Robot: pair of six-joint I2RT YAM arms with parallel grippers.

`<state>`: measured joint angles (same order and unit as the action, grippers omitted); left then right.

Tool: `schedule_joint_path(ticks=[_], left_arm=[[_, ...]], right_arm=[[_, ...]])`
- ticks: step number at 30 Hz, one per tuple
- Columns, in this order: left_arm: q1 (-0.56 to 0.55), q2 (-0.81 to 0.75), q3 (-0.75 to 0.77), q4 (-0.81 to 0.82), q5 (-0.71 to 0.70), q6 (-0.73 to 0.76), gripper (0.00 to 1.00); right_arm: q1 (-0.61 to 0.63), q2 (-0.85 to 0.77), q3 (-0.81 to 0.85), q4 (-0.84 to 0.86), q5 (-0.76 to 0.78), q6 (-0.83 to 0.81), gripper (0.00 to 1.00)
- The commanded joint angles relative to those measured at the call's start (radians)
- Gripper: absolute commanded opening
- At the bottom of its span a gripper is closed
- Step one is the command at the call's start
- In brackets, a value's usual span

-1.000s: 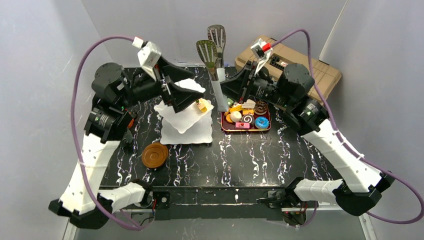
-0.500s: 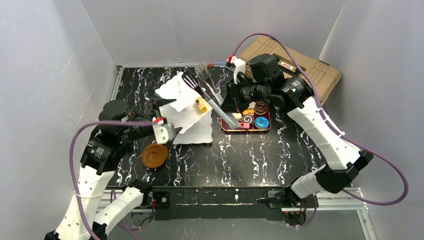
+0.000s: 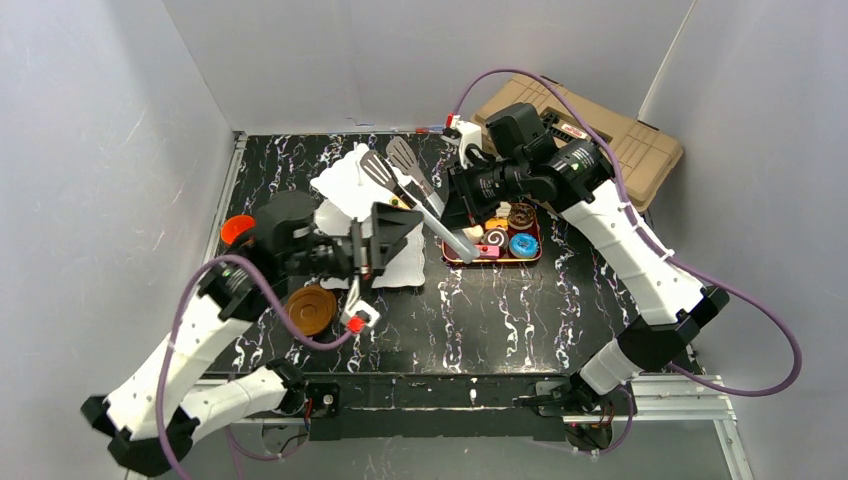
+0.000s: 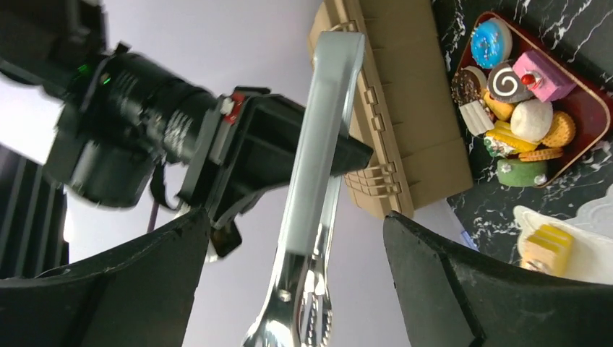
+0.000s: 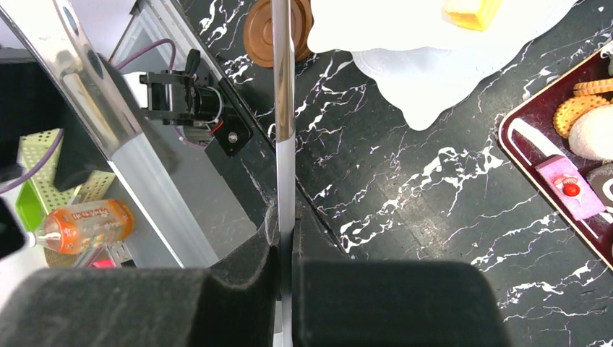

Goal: Serve the afternoon tea
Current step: Pick up the clamp from the center of the board.

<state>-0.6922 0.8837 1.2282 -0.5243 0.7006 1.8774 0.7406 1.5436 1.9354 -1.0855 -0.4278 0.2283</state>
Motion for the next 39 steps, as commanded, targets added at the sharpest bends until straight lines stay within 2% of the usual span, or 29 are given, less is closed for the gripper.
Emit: schedule_joint_path(ticks=[1,5,11,13,17,22,24,25,27,28,31,33,35,36,37,38,39], left_arm=[[-0.073,0.104,0.082,0.005,-0.125,0.212,0.86],[-0.103,0.172,0.145,-0.021,-0.223,0.246,0.83],[-0.118,0.244,0.262,-0.194,-0.421,0.265,0.8],[-0.119,0.259,0.285,-0.21,-0.452,0.259,0.75],[-0.124,0.273,0.298,-0.218,-0.461,0.258,0.55],[-0.135,0.282,0.29,-0.227,-0.469,0.234,0.47],[-0.141,0.285,0.289,-0.214,-0.47,0.207,0.39],[-0.143,0.286,0.287,-0.207,-0.47,0.195,0.31],[-0.143,0.284,0.276,-0.177,-0.467,0.162,0.07],[-0.143,0.28,0.264,-0.151,-0.465,0.146,0.0],[-0.144,0.267,0.226,-0.075,-0.464,0.124,0.0],[-0.144,0.261,0.209,-0.042,-0.466,0.112,0.0],[-0.144,0.262,0.202,-0.021,-0.469,0.087,0.0],[-0.144,0.263,0.197,-0.01,-0.471,0.069,0.0],[-0.144,0.263,0.191,0.001,-0.476,0.052,0.0],[-0.144,0.262,0.185,0.019,-0.484,0.033,0.0],[-0.144,0.261,0.177,0.035,-0.488,0.008,0.0]], right_arm=[[-0.003,0.004,0.072,-0.022,-0.027,-0.013,0.01],[-0.003,-0.007,0.072,-0.035,-0.007,-0.026,0.01],[-0.003,-0.018,0.068,-0.053,0.022,-0.044,0.01],[-0.003,-0.018,0.072,-0.054,0.026,-0.044,0.01],[-0.003,-0.01,0.081,-0.054,0.021,-0.043,0.01],[-0.003,-0.006,0.089,-0.05,0.012,-0.041,0.01],[-0.003,-0.005,0.089,-0.048,0.008,-0.04,0.01],[-0.003,-0.005,0.089,-0.047,0.008,-0.04,0.01],[-0.003,-0.005,0.089,-0.044,0.004,-0.04,0.03],[-0.003,-0.007,0.087,-0.039,0.0,-0.04,0.04],[-0.003,-0.009,0.08,-0.034,-0.005,-0.04,0.06],[-0.003,-0.01,0.08,-0.032,-0.003,-0.04,0.14],[-0.003,-0.012,0.084,-0.023,0.003,-0.039,0.26],[-0.003,-0.015,0.086,-0.014,0.013,-0.04,0.49],[-0.003,-0.021,0.088,-0.004,0.023,-0.042,0.88],[-0.003,-0.028,0.09,0.008,0.035,-0.045,0.97],[-0.003,-0.038,0.089,0.023,0.047,-0.056,0.98]])
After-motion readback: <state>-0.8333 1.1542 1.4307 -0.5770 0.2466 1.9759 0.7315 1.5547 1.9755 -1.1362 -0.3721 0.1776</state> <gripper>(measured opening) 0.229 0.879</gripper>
